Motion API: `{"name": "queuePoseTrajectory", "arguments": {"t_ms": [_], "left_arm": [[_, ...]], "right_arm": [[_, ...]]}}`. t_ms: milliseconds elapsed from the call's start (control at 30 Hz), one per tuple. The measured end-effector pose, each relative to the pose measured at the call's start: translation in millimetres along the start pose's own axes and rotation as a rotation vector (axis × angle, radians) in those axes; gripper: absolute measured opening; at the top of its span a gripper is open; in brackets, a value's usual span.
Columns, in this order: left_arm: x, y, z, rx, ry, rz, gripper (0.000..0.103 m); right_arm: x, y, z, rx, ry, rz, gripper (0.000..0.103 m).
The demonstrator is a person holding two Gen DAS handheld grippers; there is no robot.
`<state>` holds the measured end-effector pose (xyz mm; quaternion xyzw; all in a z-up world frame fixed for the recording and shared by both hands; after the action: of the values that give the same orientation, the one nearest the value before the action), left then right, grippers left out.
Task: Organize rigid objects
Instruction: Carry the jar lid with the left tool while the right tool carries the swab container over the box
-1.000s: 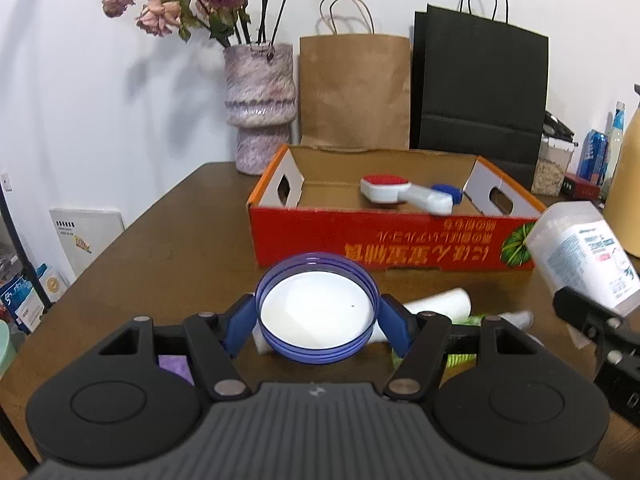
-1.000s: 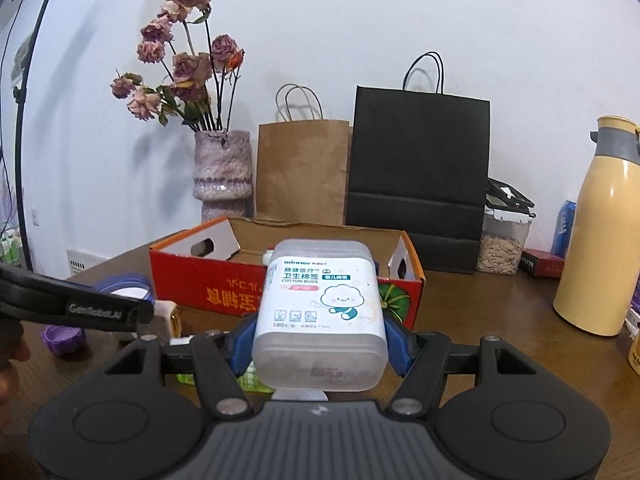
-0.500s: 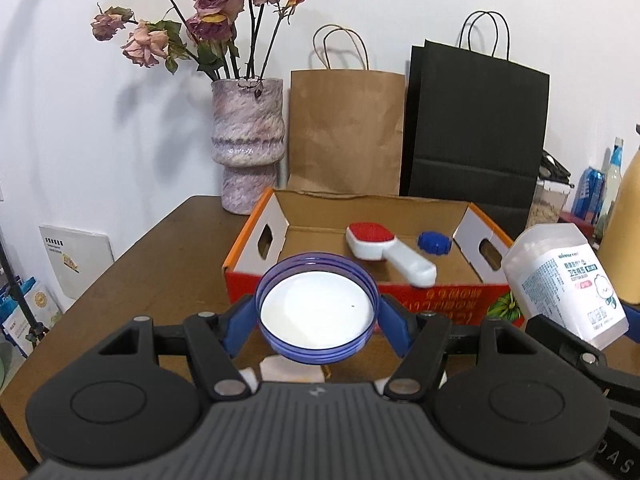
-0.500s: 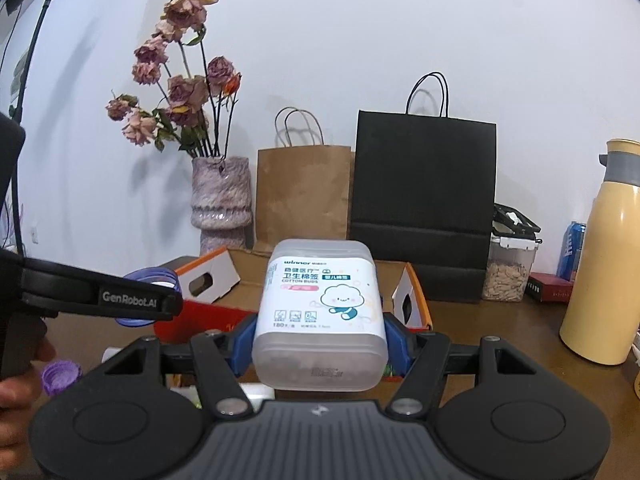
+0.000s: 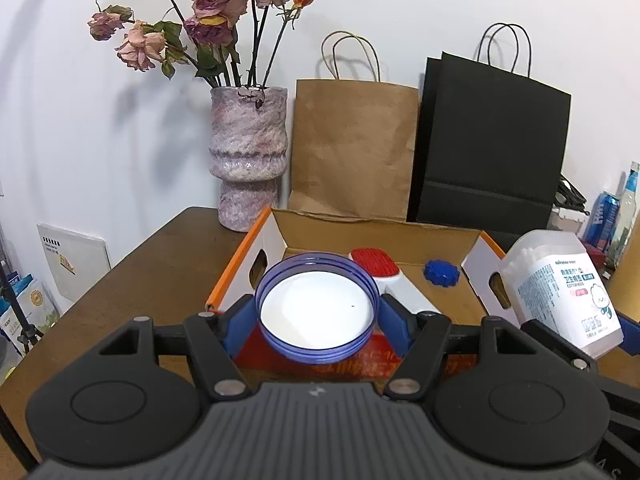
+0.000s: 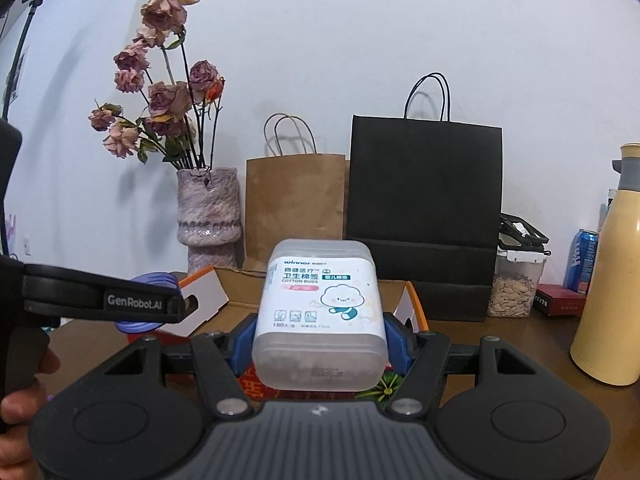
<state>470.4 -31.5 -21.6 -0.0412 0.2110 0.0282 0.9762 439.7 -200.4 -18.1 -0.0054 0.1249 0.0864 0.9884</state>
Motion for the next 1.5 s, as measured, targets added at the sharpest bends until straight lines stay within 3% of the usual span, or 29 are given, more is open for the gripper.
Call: {"name": "queuePoseTrajectory", "arguments": {"t_ms": [1500], "left_arm": [[108.5, -0.3, 43.0, 0.01, -0.014, 0.074, 0.068]], "right_arm": [[126.6, -11.5, 16.7, -0.042, 0.04, 0.007, 0.063]]}}
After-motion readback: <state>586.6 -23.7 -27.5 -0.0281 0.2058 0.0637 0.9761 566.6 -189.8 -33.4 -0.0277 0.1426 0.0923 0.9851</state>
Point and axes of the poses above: each gripper's, at about its wrist camera, not at the fingertips, and x roughly the way its jaws point, y to its left, z to its top, the point moved 7 cm from there along x, roughly the way its jaws point, and after that the axes turned 2 degrees about -y, right-handed, at the moved point
